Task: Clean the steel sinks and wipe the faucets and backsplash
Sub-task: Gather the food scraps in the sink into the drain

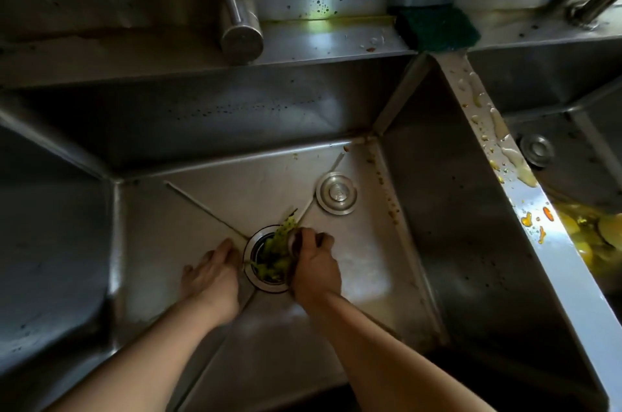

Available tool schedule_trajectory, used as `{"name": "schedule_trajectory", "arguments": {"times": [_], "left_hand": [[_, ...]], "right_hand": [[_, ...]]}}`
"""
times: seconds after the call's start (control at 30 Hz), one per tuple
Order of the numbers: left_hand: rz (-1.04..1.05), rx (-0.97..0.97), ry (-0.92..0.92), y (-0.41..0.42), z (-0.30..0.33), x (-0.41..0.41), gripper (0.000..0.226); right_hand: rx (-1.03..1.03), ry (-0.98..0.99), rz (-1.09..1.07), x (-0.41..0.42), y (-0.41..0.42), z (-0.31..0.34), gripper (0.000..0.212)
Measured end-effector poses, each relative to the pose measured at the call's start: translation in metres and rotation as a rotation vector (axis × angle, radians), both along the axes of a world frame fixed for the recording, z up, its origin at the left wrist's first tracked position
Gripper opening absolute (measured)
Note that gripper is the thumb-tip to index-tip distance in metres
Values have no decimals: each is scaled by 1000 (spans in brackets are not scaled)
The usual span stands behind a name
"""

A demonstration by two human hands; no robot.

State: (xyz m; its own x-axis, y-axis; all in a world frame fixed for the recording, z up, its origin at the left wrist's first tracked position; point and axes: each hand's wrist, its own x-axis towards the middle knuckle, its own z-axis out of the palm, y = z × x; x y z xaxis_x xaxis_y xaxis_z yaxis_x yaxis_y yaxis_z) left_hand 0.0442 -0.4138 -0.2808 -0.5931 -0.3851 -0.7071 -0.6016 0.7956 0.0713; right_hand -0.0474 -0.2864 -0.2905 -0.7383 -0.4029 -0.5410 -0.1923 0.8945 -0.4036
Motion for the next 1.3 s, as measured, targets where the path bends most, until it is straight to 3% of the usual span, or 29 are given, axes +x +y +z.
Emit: {"name": "schedule_trajectory", "arguments": {"times": [0.1, 0.17, 0.33, 0.43, 0.6, 0.8, 0.93, 1.13, 1.3], "left_hand": [[-9, 16, -3, -6, 1, 1, 78], [-7, 29, 3, -9, 2, 2, 74], [15, 8, 118, -14, 5, -8, 70], [1, -5, 117, -17, 3, -17, 73], [-21, -3, 59, -15, 0, -20, 73], [-16, 52, 14, -15, 3, -14, 74], [58, 46, 158, -12, 11, -30, 55], [-50, 57, 411, 15, 21, -112, 65], [-174, 119, 306, 38, 4, -177, 88]], "right_hand": [[-50, -69, -20, 1, -1, 11, 36], [-86, -31, -151, -8, 7, 21, 33], [56, 114, -449, -58, 39, 34, 53], [175, 124, -414, -70, 52, 18, 61], [43, 132, -226, -26, 26, 0, 45], [-50, -54, 35, -3, -5, 3, 40], [-140, -15, -156, -23, 10, 28, 36], [-167, 64, -308, -71, 43, 58, 47], [-108, 101, -324, -96, 65, 53, 46]]}}
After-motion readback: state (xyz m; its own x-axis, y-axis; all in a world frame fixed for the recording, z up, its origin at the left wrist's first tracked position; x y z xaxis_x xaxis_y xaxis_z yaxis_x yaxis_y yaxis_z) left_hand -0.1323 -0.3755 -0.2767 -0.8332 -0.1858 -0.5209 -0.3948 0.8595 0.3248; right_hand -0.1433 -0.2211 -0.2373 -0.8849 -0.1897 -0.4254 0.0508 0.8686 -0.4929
